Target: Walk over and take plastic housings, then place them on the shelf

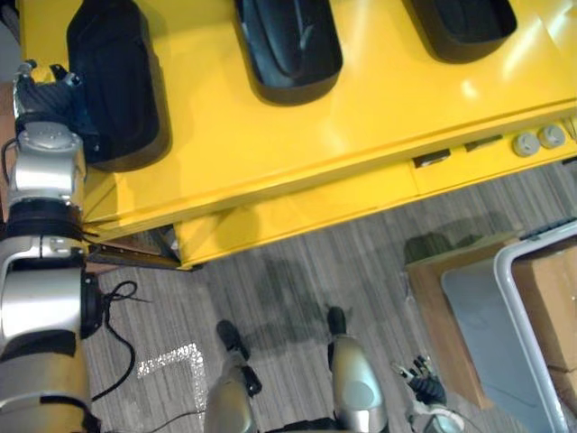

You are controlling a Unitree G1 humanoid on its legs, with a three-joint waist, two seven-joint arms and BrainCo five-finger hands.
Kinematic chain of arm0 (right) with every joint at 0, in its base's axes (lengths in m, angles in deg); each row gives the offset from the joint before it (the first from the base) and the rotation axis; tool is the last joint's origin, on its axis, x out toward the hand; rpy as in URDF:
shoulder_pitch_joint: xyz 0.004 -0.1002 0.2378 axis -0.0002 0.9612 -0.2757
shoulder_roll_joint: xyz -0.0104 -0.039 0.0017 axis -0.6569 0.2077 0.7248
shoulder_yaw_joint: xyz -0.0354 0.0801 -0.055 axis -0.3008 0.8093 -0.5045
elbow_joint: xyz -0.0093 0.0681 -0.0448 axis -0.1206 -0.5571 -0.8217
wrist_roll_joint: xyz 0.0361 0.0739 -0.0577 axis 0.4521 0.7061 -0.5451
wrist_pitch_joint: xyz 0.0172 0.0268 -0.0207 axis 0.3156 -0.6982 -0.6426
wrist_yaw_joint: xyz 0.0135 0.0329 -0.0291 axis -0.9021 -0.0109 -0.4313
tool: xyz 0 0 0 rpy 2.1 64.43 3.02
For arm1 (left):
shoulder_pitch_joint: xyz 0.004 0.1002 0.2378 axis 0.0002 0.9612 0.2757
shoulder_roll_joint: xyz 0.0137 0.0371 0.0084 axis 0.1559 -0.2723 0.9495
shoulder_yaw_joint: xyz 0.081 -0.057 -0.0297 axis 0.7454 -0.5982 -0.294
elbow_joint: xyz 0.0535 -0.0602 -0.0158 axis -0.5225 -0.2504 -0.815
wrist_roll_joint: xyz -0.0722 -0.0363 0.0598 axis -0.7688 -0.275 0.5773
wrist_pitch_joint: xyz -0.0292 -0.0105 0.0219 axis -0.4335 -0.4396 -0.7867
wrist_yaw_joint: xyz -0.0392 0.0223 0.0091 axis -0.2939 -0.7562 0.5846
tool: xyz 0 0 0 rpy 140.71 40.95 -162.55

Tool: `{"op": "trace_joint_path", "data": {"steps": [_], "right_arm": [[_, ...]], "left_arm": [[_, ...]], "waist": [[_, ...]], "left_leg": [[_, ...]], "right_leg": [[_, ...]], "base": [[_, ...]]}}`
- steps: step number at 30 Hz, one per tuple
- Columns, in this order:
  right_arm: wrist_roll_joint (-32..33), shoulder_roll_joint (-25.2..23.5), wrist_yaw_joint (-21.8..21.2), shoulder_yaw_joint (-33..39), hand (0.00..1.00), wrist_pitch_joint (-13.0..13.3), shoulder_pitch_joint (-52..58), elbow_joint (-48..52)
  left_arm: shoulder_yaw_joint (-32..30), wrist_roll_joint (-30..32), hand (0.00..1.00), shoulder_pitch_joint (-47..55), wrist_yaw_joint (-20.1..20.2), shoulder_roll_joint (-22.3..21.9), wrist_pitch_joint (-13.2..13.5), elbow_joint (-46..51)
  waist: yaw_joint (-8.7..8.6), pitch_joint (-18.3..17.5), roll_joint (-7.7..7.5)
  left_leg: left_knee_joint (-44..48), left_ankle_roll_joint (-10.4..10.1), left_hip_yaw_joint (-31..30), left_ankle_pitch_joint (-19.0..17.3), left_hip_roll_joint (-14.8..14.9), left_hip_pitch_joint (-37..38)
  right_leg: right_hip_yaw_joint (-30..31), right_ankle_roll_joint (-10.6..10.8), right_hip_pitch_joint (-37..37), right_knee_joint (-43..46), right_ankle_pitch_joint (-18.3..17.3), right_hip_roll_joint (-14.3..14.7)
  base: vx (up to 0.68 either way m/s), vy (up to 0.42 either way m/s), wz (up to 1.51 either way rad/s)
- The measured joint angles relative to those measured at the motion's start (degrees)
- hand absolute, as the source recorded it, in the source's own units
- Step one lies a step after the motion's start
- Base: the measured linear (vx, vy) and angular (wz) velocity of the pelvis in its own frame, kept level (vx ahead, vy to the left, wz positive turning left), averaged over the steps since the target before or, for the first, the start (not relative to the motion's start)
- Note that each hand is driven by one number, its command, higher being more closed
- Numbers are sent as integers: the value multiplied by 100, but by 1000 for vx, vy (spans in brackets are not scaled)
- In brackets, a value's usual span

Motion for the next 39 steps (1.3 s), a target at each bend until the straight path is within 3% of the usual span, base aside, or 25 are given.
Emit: {"op": "trace_joint_path", "data": {"steps": [5,7,9,12,17,19,22,24,25,28,30,32,36,39], "right_arm": [[51,-15,3,-41,0,14,17,-8],[99,-27,5,-41,0,27,31,-4],[96,-54,4,-41,0,54,64,-4],[91,-65,3,-32,0,130,220,42],[-10,-74,3,-7,0,127,256,-71],[-59,-78,5,120,0,117,259,-177],[-78,-81,5,318,0,74,265,-258],[-198,-84,9,439,0,-4,304,-420],[-239,-101,12,515,0,-19,350,-451],[-348,-143,17,689,0,-65,474,-460],[-478,-253,69,902,0,-154,538,-462],[-585,-349,155,994,0,-173,647,-467],[-691,-562,299,1027,0,-176,881,-604],[-687,-618,410,1018,0,-167,942,-640]], "left_arm": [[-18,-50,0,-11,-870,-1,266,0],[-32,-70,0,-18,-1255,-1,514,4],[-41,-67,0,-41,-1691,-1,940,71],[-46,-58,0,-242,-2041,4,1429,497],[164,4,0,-424,-2172,28,2124,1379],[383,-68,0,-419,-2077,29,2354,1643],[421,-278,0,-170,-1632,30,2763,2372],[388,-622,0,457,-1015,28,2924,3221],[292,-847,100,795,-672,15,2949,3574],[-280,-1459,100,2038,254,-126,2930,4622],[-892,-1693,100,3421,977,-700,2825,5487],[-974,-1829,100,4362,1490,-1207,2783,5854],[-964,-2071,100,6093,2110,-2101,2693,6155],[-800,-2069,100,6941,2246,-2565,2689,6225]], "waist": [[3,17,-32],[6,17,-33],[2,30,-56],[33,31,-59],[53,-5,-21],[37,-129,68],[86,-363,185],[96,-733,292],[119,-899,335],[173,-1268,512],[293,-1368,599],[411,-1429,644],[582,-1544,457],[728,-1606,344]], "left_leg": [[0,0,1,0,0,12],[1,0,-3,0,0,28],[1,0,-3,0,1,174],[0,-5,-3,-47,0,334],[-3,-18,-23,-62,-5,543],[-4,-18,-97,-61,-5,542],[-5,-19,-110,-61,-6,619],[-6,-19,-115,-61,-6,720],[-7,-19,-114,-61,-6,742],[-33,-19,-123,-61,-6,746],[-37,-48,-140,-84,-6,828],[-41,-88,-200,-128,7,782],[-42,-112,-419,-207,-37,662],[-41,-92,-447,-219,-92,602]], "right_leg": [[15,1,11,0,20,2],[14,14,30,-1,34,2],[-7,12,230,-92,56,2],[-58,8,467,-224,63,1],[-120,26,784,-387,76,0],[-219,33,872,-448,88,-1],[-268,38,1049,-595,123,-1],[-389,61,1296,-780,178,-1],[-412,62,1360,-828,181,-1],[-528,62,1462,-905,181,1],[-564,60,1614,-1001,179,4],[-676,55,1649,-1039,177,16],[-869,-11,1699,-1139,138,5],[-905,-13,1680,-1147,130,-36]], "base": [[0,0,0],[0,0,0],[16,3,0],[0,0,0],[5,-1,1],[40,-10,14],[42,-6,8],[78,-20,13],[65,-22,13],[35,-21,13],[-25,-1,6],[-69,5,22],[-75,23,26],[-24,31,11]]}}
